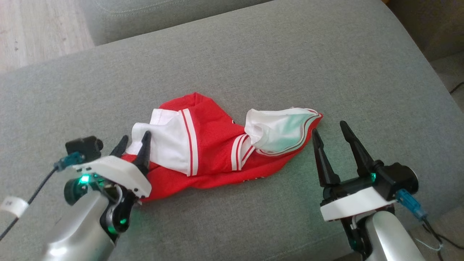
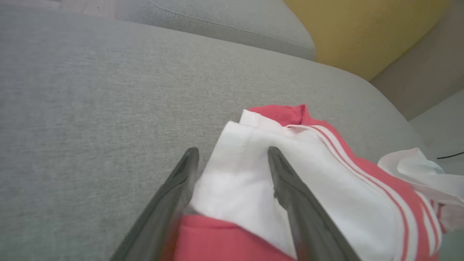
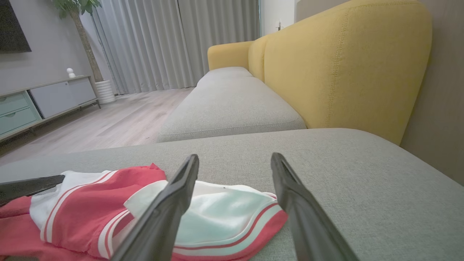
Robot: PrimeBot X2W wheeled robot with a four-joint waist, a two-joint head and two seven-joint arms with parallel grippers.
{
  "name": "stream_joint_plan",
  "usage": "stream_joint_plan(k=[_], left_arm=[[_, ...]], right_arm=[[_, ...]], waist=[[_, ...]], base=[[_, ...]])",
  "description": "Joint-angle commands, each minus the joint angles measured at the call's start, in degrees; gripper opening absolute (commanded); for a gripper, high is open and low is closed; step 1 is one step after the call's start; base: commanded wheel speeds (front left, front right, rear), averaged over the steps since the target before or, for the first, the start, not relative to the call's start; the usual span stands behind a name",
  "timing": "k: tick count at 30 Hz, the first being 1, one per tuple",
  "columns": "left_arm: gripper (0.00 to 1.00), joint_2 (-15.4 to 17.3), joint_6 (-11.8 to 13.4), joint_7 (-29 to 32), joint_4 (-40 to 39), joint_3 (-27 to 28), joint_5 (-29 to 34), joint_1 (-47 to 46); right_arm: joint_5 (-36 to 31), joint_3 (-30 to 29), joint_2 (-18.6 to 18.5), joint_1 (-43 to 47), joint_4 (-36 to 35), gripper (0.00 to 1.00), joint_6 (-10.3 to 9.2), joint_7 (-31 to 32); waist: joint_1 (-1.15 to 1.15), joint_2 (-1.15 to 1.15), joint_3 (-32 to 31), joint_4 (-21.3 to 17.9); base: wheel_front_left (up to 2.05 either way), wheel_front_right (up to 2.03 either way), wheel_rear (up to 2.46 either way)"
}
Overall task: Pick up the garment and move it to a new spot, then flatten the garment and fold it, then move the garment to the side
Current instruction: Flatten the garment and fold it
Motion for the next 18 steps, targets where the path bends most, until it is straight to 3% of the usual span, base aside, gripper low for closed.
stream_joint_plan(k=[1, 2, 3, 4, 5, 6, 18], left_arm=[[1.0, 1.3, -0.6, 0.3, -1.2, 2.3, -0.6, -3.2], [1.0, 1.2, -1.1, 0.9, -1.2, 2.1, -1.0, -3.2], [0.83, 1.1, -1.6, 1.6, -1.2, 1.8, -1.2, -3.2], [0.49, 0.9, -2.0, 2.2, -1.2, 1.6, -1.6, -3.2], [0.29, 0.8, -2.4, 2.7, -1.3, 1.4, -1.8, -3.2], [0.0, 0.7, -2.6, 3.1, -1.3, 1.1, -1.9, -3.2], [0.0, -0.6, -4.5, 2.2, -6.1, 1.2, -1.5, -6.5]], right_arm=[[-0.2, 1.2, -0.1, -1.5, -1.6, 1.0, 0.44, -0.5], [-0.2, 1.2, -0.1, -1.5, -1.6, 1.0, 0.44, -0.5], [-0.2, 1.2, -0.1, -1.4, -1.6, 1.0, 0.44, -0.5], [-0.2, 1.2, -0.1, -1.4, -1.6, 1.0, 0.44, -0.5], [-0.1, 1.2, -0.1, -1.4, -1.6, 1.0, 0.44, -0.5], [-0.1, 1.2, -0.1, -1.5, -1.6, 1.0, 0.44, -0.5], [0.4, 2.1, -0.1, -1.6, -1.6, 1.0, 0.44, -0.5]], waist=[[0.0, 0.0, 0.0, 0.0], [0.0, 0.0, -0.1, -0.1], [0.0, 0.0, -0.1, -0.1], [0.0, 0.0, -0.1, -0.1], [0.0, 0.0, -0.1, 0.0], [0.0, 0.0, -0.1, 0.0], [0.0, 0.0, 0.1, -0.1]], base=[[0.0, 0.0, 0.0], [0.0, 0.0, 0.0], [0.0, 0.0, 0.0], [0.0, 0.0, 0.0], [0.0, 0.0, 0.0], [0.0, 0.0, 0.0], [0.0, 0.0, 0.0]])
